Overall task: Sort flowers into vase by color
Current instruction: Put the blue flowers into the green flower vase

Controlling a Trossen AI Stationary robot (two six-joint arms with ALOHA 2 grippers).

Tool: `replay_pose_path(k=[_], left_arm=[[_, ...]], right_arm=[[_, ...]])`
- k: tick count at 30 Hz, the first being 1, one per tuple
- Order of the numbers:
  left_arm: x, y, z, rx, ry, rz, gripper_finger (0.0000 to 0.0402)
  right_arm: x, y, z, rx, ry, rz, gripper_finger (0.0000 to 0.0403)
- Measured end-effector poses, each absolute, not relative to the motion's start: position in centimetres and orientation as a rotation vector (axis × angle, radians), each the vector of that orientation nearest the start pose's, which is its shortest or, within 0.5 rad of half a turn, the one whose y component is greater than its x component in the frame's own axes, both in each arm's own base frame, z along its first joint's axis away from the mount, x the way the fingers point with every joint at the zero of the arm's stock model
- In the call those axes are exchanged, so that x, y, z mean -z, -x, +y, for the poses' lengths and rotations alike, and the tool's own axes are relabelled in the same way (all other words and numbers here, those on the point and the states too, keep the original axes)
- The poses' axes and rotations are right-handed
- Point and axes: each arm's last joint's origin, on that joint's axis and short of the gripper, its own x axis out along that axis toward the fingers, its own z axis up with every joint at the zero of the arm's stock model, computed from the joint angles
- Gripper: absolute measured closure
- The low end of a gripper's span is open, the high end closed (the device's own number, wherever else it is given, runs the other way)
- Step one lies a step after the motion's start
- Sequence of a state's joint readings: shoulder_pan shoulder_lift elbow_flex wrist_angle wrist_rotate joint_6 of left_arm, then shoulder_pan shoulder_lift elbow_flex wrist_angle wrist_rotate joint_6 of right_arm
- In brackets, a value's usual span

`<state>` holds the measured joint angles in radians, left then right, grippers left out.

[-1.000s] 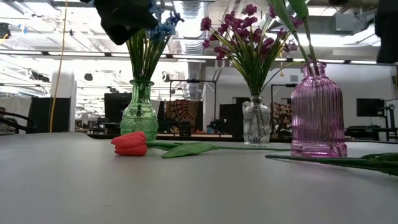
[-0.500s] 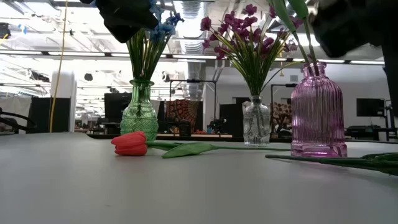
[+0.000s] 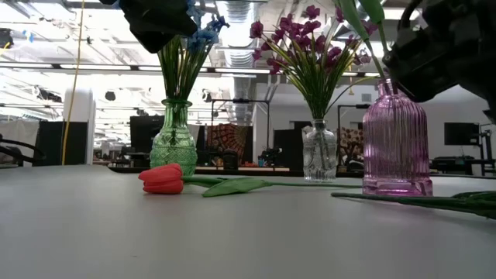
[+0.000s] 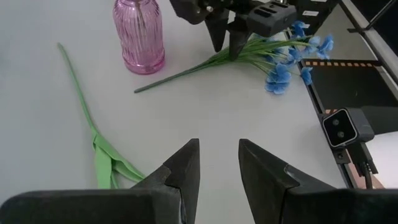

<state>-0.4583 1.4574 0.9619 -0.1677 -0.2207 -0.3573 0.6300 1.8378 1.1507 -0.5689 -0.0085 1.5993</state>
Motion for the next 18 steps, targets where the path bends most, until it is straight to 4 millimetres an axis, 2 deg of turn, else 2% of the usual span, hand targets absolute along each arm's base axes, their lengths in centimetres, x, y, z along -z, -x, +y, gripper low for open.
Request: replay_pose_path(k=[10, 18], left_arm=[[-24.30, -28.07, -13.14, 0.114, 0.123, 0.656, 0.0304], [-24.30, -28.07, -13.14, 0.114, 0.123, 0.656, 0.0304]], right_arm=[[-14.91, -27.97, 20.98, 0.455, -0.981, 1.408, 0.0316], [-14.83, -28.15, 21.10, 0.416, -0.981, 1.421, 0.0367]])
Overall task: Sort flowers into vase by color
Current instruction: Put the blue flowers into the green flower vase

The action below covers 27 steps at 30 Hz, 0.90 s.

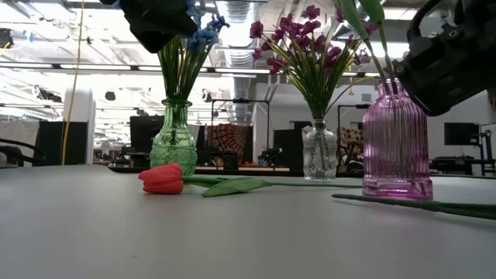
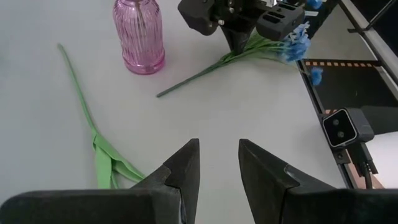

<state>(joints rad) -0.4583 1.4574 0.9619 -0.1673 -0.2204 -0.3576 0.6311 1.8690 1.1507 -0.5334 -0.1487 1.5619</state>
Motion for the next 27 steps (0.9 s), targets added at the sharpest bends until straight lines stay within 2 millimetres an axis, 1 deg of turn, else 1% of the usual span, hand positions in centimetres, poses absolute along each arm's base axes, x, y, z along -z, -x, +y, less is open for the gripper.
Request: replay_pose_path(k=[3, 6, 9, 14, 18, 23, 27], left_arm=[[-24.3, -28.1, -13.1, 0.118, 0.111, 0.655, 0.0304], [-24.3, -28.1, -13.1, 0.125, 0.090, 0.653, 0.0304], [-24.3, -28.1, -13.1, 0.133, 0.066, 0.651, 0.0304], [-24.4, -28.1, -13.2, 0.146, 0.040, 0.636, 0.0304], [-24.7, -28.3, -13.3, 0.195, -0.017, 0.605, 0.0302], [-25.1, -28.5, -13.6, 0.282, -0.050, 0.559, 0.0286], [-25.1, -28.5, -13.6, 0.284, -0.057, 0.549, 0.0259]], right_arm=[[-14.8, -28.2, 21.1, 0.391, -0.969, 1.427, 0.0376], [-14.9, -28.4, 21.2, 0.366, -0.974, 1.416, 0.0375], [-15.0, -28.7, 21.4, 0.296, -0.953, 1.395, 0.0373], [-15.3, -29.6, 21.2, 0.191, -0.923, 1.344, 0.0376], [-15.5, -30.6, 20.7, 0.121, -0.901, 1.295, 0.0375], [-15.9, -32.0, 19.7, 0.039, -0.883, 1.213, 0.0375], [-16.3, -33.0, 19.0, -0.010, -0.879, 1.149, 0.0374]])
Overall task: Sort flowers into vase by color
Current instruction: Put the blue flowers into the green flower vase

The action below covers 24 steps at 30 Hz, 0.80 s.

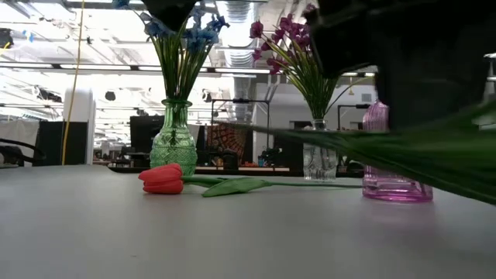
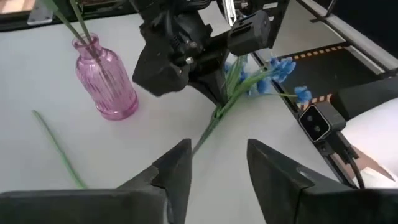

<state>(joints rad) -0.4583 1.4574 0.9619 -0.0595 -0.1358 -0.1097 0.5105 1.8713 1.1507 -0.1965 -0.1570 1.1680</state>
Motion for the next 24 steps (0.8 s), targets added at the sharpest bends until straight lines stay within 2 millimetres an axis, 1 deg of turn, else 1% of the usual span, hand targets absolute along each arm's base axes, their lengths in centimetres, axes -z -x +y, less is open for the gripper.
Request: replay_pose_path(k=[5, 8, 10, 15, 24], left_arm=[[-25.3, -28.6, -13.6, 0.282, -0.099, 0.522, 0.0223], [-25.5, -28.7, -13.6, 0.249, -0.125, 0.495, 0.0213], [-25.5, -28.8, -13.6, 0.249, -0.140, 0.485, 0.0211], [-25.6, -28.8, -13.6, 0.260, -0.172, 0.470, 0.0210], [-25.6, -28.8, -13.6, 0.281, -0.226, 0.464, 0.0210]], right_arm=[[-16.6, -33.8, 18.4, -0.041, -0.897, 1.091, 0.0374], [-16.9, -34.3, 18.2, -0.070, -0.922, 1.053, 0.0374], [-17.2, -34.7, 18.1, -0.109, -0.948, 1.033, 0.0374], [-17.8, -35.5, 17.5, -0.144, -1.048, 0.996, 0.0374], [-18.7, -36.8, 16.3, -0.157, -1.249, 0.946, 0.0374]])
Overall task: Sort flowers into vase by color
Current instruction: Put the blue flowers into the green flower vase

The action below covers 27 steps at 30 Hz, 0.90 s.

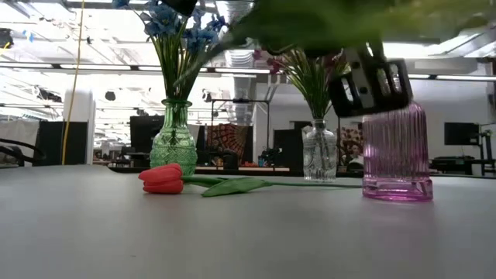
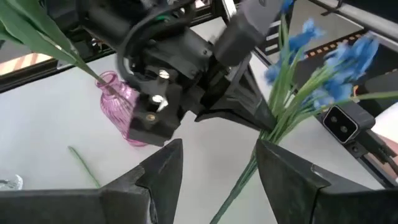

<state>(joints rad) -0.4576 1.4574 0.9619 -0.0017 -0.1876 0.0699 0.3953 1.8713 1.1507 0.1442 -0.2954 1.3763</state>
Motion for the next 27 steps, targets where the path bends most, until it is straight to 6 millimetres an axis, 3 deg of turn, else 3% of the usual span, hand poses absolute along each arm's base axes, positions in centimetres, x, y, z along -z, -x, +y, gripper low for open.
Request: replay_pose_path(k=[15, 27], left_arm=[[-25.4, -28.3, -14.4, 0.370, -0.370, 0.458, 0.0229], [-25.3, -27.7, -15.3, 0.410, -0.415, 0.465, 0.0232]], right_arm=[[-20.9, -38.7, 14.1, -0.193, -1.637, 0.798, 0.0374], [-21.2, -38.9, 13.8, -0.197, -1.723, 0.797, 0.0371]])
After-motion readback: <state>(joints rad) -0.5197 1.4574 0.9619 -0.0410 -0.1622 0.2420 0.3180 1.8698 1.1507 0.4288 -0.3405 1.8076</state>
